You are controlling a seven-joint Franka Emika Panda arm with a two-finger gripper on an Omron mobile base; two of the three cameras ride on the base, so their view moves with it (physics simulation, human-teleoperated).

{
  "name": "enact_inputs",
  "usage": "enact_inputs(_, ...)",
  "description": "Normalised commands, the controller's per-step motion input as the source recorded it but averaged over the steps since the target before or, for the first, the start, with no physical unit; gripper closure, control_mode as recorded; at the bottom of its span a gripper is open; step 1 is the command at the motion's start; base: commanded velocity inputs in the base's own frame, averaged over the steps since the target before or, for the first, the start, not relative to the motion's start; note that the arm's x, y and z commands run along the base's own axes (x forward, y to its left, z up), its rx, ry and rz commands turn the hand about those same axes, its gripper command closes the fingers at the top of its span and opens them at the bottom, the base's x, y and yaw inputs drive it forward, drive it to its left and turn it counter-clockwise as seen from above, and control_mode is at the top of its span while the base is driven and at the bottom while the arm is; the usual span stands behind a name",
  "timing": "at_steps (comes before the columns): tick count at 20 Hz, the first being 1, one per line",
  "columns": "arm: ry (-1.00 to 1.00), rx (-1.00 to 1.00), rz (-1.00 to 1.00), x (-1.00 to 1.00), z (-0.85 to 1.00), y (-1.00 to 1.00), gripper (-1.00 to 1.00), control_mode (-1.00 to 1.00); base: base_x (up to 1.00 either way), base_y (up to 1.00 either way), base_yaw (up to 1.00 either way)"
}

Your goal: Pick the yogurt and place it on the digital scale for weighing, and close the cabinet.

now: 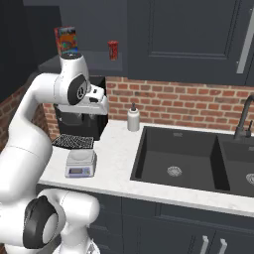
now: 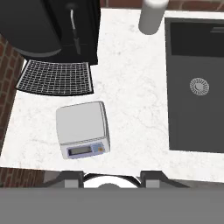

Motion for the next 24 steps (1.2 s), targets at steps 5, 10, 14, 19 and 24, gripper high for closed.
enact_inputs(5,-0.04,0.0,0.01,-0.26,0.0,0.02,-1.0,-1.0,0.0,0.0,0.0)
enact_inputs(10,-0.18,0.0,0.01,-0.53,0.04,0.01,-1.0,-1.0,0.0,0.0,0.0)
enact_inputs(14,-0.35,-0.01,0.0,-0.43,0.36,0.1,-1.0,-1.0,0.0,0.0,0.0)
enact_inputs(19,-0.2,0.02,0.0,-0.17,0.63,0.0,-1.0,-1.0,0.0,0.0,0.0)
enact_inputs(24,-0.25,0.05,0.0,-0.01,0.63,0.0,-1.0,-1.0,0.0,0.0,0.0)
